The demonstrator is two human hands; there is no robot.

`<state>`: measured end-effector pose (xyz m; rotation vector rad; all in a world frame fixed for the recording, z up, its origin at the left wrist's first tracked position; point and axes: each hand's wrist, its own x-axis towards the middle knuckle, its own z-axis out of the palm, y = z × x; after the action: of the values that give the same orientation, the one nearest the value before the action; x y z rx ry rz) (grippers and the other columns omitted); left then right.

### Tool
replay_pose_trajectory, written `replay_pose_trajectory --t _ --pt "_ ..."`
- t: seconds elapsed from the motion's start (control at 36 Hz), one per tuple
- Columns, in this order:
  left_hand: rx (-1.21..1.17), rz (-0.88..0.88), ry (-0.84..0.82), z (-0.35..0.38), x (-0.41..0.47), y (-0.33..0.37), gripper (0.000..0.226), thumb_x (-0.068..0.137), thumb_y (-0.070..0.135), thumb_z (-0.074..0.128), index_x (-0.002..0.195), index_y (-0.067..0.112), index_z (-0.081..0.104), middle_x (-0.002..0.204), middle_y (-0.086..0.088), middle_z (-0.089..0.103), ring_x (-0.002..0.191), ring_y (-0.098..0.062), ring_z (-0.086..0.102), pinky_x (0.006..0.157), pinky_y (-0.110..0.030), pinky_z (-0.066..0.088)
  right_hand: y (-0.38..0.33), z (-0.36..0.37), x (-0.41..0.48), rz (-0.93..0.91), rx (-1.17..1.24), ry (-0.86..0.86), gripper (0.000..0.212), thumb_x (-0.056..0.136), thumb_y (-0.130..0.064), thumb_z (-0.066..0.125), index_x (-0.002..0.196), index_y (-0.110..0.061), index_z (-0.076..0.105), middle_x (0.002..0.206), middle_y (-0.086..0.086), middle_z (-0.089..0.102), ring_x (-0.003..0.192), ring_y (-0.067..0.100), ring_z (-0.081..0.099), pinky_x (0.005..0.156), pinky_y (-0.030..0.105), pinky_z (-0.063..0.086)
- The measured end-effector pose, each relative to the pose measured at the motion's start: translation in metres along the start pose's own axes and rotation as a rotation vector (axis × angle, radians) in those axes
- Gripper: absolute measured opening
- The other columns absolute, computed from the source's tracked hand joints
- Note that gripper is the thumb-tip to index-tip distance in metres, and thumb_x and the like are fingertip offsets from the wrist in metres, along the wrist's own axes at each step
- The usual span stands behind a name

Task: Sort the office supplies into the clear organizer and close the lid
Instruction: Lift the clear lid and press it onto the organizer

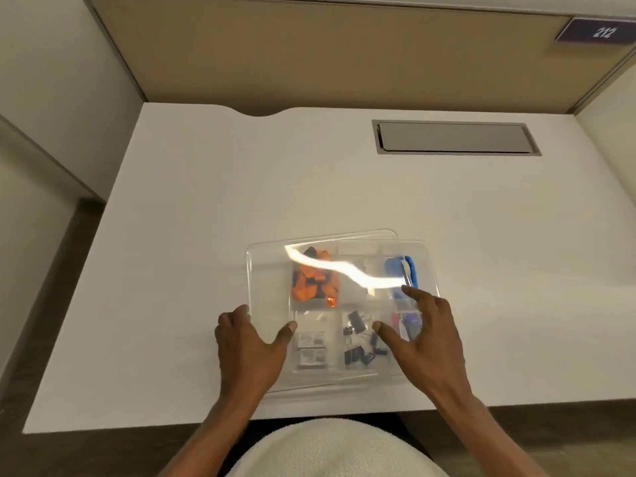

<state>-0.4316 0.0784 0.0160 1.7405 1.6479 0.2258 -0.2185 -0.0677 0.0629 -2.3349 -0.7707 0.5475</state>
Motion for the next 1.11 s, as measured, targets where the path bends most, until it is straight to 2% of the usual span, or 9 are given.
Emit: replay_pose_trajectory --t 0.14,0.28,0.33,0.42,0.64,0.75,0.92,1.06,1.11 --pt "0.050 0.076 -0.043 0.027 -0.008 0.019 0.091 0.078 0.056 0.083 0.146 0.008 0.046 0.131 -0.008 0.049 0.126 -0.027 0.049 0.102 -0.043 0.053 0.035 -0.010 0.003 0.064 -0.039 0.030 0.075 0.077 -0.041 0.086 0.141 -0.026 0.051 0.141 0.003 0.053 0.127 0.024 0.054 0.102 0.040 0.049" --pt "0.088 0.130 -0.036 0.040 -0.005 0.032 0.079 0.081 0.057 0.080 0.138 0.012 0.050 0.126 -0.006 0.051 0.123 -0.025 0.047 0.099 -0.041 0.052 0.052 -0.010 0.015 0.051 -0.073 0.057 0.077 0.077 -0.041 0.086 0.144 -0.024 0.050 0.144 0.006 0.050 0.133 0.026 0.045 0.103 0.043 0.048" --pt "0.102 0.145 -0.037 0.044 -0.002 0.035 0.078 0.082 0.057 0.078 0.141 0.014 0.049 0.129 -0.006 0.053 0.125 -0.025 0.047 0.100 -0.043 0.053 0.055 -0.008 0.021 0.030 -0.134 0.058 0.080 0.079 -0.044 0.084 0.146 -0.021 0.049 0.148 0.009 0.048 0.137 0.028 0.039 0.105 0.046 0.048" --pt "0.138 0.158 -0.034 0.050 0.002 0.039 0.086 0.087 0.059 0.073 0.150 0.011 0.042 0.139 -0.008 0.051 0.132 -0.027 0.044 0.107 -0.043 0.050 0.056 -0.006 0.028 0.051 -0.156 0.034 0.079 0.082 -0.048 0.080 0.148 -0.018 0.047 0.149 0.013 0.045 0.135 0.032 0.044 0.106 0.053 0.049" --pt "0.247 0.100 -0.067 0.060 0.004 0.045 0.094 0.097 0.062 0.054 0.163 0.005 0.018 0.162 -0.013 0.037 0.151 -0.032 0.033 0.120 -0.042 0.038 0.065 -0.016 0.039 0.004 -0.267 -0.077 0.074 0.088 -0.051 0.072 0.148 -0.019 0.043 0.146 0.011 0.042 0.118 0.029 0.062 0.087 0.038 0.060" --pt "0.282 0.059 -0.094 0.060 0.003 0.048 0.095 0.100 0.058 0.053 0.164 0.002 0.010 0.167 -0.016 0.030 0.155 -0.033 0.028 0.123 -0.042 0.034 0.065 -0.021 0.038 -0.035 -0.338 -0.135 0.077 0.090 -0.053 0.068 0.152 -0.020 0.038 0.147 0.010 0.042 0.119 0.026 0.061 0.089 0.035 0.059" --pt "0.370 0.048 -0.120 0.058 -0.003 0.044 0.096 0.100 0.055 0.057 0.163 -0.002 0.012 0.158 -0.016 0.039 0.147 -0.031 0.035 0.118 -0.038 0.037 0.069 -0.027 0.030 -0.071 -0.424 -0.176 0.080 0.089 -0.058 0.066 0.154 -0.022 0.034 0.150 0.008 0.038 0.127 0.024 0.056 0.091 0.033 0.056" --pt "0.432 0.049 -0.115 0.058 -0.010 0.040 0.095 0.100 0.057 0.053 0.163 0.001 0.011 0.160 -0.013 0.038 0.148 -0.028 0.035 0.108 -0.038 0.049 0.077 -0.024 0.022 -0.094 -0.433 -0.180 0.082 0.089 -0.060 0.065 0.155 -0.023 0.032 0.157 0.008 0.032 0.134 0.026 0.053 0.098 0.036 0.056" --pt "0.439 0.050 -0.104 0.060 -0.013 0.041 0.095 0.100 0.057 0.052 0.163 0.002 0.007 0.162 -0.013 0.036 0.148 -0.029 0.036 0.109 -0.039 0.049 0.078 -0.022 0.020 -0.100 -0.418 -0.177 0.082 0.089 -0.058 0.066 0.155 -0.022 0.032 0.158 0.010 0.032 0.134 0.027 0.052 0.099 0.038 0.056"
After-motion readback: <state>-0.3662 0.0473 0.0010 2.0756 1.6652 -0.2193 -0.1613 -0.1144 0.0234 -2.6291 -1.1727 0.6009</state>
